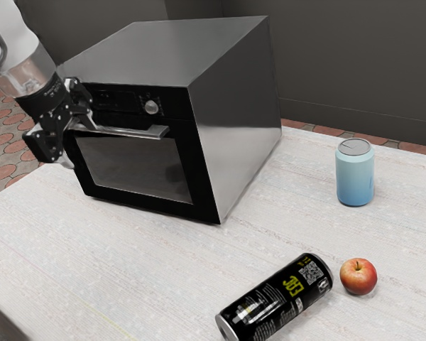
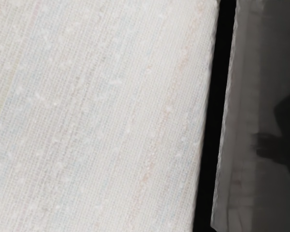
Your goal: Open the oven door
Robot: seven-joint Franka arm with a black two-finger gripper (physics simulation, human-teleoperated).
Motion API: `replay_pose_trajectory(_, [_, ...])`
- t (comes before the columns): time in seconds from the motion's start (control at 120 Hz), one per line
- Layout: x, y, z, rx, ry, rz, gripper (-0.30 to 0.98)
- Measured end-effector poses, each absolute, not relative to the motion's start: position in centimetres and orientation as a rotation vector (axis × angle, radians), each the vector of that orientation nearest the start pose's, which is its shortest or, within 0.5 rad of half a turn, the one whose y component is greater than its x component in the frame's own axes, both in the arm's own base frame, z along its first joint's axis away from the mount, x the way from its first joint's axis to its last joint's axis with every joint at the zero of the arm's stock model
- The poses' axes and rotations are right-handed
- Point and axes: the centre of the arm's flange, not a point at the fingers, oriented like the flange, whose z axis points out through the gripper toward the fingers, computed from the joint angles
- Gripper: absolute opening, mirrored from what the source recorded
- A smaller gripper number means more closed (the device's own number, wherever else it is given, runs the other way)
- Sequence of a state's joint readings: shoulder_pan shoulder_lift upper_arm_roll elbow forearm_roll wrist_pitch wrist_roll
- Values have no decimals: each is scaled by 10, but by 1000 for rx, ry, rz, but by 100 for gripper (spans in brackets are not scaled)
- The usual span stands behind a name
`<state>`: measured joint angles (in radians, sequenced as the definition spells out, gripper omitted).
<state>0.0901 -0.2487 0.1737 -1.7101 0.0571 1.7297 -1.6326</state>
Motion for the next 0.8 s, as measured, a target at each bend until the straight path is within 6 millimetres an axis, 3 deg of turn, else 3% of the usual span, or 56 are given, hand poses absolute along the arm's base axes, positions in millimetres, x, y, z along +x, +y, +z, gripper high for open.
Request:
replay_pose_trajectory(0.067, [473,160,694,1714,2420,355,69])
replay_pose_trajectory(0.283, [509,165,687,1733,2352,465,69])
replay_pose_trajectory(0.45, [522,188,686,1696,2341,492,69])
replay_pose_trajectory(0.8, [538,178,674,1797,2262,509,69])
